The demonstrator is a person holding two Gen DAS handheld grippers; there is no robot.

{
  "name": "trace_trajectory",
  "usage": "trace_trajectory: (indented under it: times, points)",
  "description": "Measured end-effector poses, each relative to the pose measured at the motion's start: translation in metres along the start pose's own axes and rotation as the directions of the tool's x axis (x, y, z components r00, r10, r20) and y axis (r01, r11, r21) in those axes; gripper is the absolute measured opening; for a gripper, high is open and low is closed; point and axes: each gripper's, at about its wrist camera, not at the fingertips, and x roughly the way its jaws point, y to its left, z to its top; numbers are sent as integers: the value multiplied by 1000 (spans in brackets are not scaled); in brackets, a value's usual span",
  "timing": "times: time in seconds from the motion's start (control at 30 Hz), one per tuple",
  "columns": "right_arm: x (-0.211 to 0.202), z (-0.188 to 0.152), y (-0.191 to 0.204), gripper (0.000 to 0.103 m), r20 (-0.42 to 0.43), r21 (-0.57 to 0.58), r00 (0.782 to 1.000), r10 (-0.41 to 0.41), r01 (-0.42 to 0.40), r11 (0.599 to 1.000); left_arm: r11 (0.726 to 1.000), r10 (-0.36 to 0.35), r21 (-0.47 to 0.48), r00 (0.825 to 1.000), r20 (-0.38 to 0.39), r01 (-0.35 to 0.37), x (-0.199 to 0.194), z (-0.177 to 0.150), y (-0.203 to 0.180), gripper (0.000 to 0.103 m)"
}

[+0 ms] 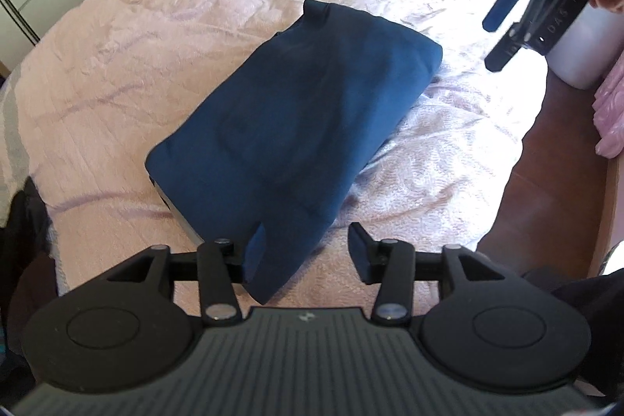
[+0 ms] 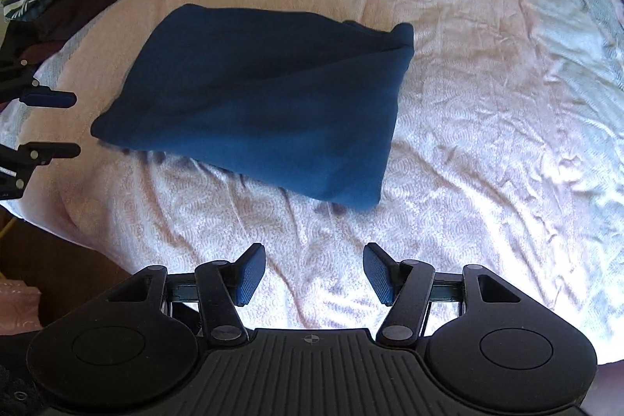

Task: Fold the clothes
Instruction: 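Open both grippers and lift them off the folded navy vest, then grasp the folded navy vest ends with the left and right grippers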

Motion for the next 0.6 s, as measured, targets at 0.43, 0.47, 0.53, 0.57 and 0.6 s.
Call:
trace_trajectory:
  times: [0.43, 0.47, 0.53, 0.57, 0.6]
  points:
    - [71, -29, 92, 65, 327, -616, 920, -217, 381, 690, 843, 267, 449, 955, 129, -296, 104, -23, -76, 67]
    - [81, -31, 97, 65, 353, -636, 911, -214, 401, 659, 835, 284, 450, 948, 142, -317, 111, -23, -76, 67]
    - [100, -33, 106, 65, 398, -670, 896, -197, 430, 605, 825, 309, 447, 938, 157, -346, 121, -23, -70, 68]
    - [110, -35, 109, 65, 415, -684, 888, -196, 447, 577, 823, 320, 443, 934, 158, -356, 124, -23, -65, 68]
    - [119, -36, 112, 65, 432, -697, 881, -195, 463, 548, 822, 334, 436, 930, 152, -366, 126, -24, -58, 68]
